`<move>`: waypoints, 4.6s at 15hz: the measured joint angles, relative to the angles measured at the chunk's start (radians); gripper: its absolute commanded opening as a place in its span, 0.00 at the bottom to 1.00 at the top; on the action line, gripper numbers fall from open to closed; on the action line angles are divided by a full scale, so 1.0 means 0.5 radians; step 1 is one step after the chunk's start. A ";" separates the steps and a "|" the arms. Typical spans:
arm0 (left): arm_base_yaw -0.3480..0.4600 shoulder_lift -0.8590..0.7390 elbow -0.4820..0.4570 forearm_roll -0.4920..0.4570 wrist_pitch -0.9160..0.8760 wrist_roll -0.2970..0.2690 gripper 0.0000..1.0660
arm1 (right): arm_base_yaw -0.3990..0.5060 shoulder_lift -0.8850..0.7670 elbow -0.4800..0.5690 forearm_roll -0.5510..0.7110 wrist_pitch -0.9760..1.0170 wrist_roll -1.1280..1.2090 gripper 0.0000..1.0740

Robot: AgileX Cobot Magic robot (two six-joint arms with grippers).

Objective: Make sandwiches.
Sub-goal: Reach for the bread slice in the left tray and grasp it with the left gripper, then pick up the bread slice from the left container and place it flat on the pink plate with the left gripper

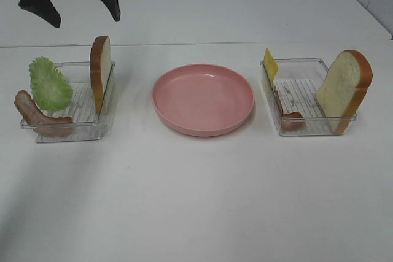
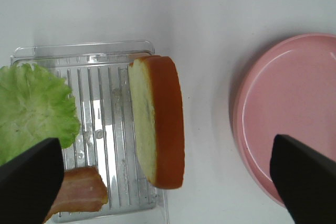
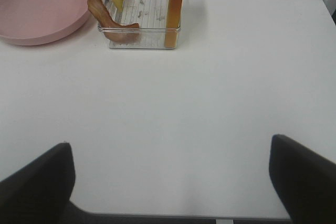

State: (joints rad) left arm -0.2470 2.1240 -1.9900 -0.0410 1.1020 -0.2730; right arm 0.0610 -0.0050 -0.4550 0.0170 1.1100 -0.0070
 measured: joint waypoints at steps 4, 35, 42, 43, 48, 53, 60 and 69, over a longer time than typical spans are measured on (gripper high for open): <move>0.000 0.196 -0.014 0.002 -0.040 0.000 0.96 | 0.000 0.000 0.000 0.000 -0.002 0.000 0.91; 0.000 0.330 -0.264 -0.032 0.200 -0.030 0.12 | 0.000 0.000 0.000 0.002 -0.006 0.000 0.91; 0.000 0.286 -0.708 -0.258 0.234 -0.030 0.12 | 0.000 0.000 0.000 0.002 -0.006 0.000 0.91; 0.000 0.286 -0.720 -0.304 0.234 -0.028 0.12 | 0.000 0.000 0.000 0.002 -0.006 0.000 0.91; 0.000 0.286 -0.742 -0.868 0.210 0.140 0.12 | 0.000 0.000 0.000 0.002 -0.006 0.000 0.91; -0.070 0.378 -0.750 -1.300 0.140 0.378 0.12 | 0.000 0.000 0.000 0.002 -0.006 0.000 0.91; -0.122 0.618 -0.750 -1.368 0.086 0.426 0.12 | 0.000 0.000 0.000 0.004 -0.006 0.000 0.91; -0.122 0.916 -0.750 -1.580 -0.102 0.428 0.12 | 0.000 0.000 0.000 0.004 -0.006 0.000 0.91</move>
State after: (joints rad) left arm -0.3080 2.5820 -2.3650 -0.8310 1.0510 -0.0590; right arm 0.0610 -0.0050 -0.4550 0.0190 1.1070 -0.0070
